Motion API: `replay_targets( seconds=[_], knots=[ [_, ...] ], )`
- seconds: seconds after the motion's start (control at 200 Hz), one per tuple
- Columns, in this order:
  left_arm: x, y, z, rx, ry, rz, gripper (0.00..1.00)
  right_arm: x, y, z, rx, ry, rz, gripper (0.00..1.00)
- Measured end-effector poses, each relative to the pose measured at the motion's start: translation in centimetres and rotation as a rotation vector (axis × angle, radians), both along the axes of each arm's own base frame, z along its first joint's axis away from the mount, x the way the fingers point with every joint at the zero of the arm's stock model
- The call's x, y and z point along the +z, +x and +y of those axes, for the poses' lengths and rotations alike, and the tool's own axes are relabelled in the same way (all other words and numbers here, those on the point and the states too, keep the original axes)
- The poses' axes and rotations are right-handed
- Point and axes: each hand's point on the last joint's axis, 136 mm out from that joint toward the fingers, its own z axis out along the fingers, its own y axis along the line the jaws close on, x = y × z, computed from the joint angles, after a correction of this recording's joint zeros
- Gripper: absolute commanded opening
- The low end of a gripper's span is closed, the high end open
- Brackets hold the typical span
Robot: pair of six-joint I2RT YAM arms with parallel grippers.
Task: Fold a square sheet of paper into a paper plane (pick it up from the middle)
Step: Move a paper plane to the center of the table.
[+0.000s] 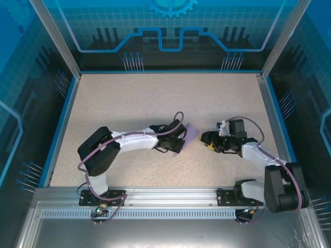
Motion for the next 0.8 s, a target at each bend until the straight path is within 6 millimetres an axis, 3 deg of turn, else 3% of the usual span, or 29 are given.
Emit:
replay_targets(
  seconds=[0.34,0.8],
  knots=[
    [3.7,0.4,-0.4,0.027,-0.167,0.009,0.00,0.2,0.1,4.7,0.062,0.092,0.018,0.67],
    [2.7,-0.2,-0.2,0.044,-0.198,0.046,0.00,-0.9,1.2,7.2,0.050,0.153,0.065,0.66]
  ],
)
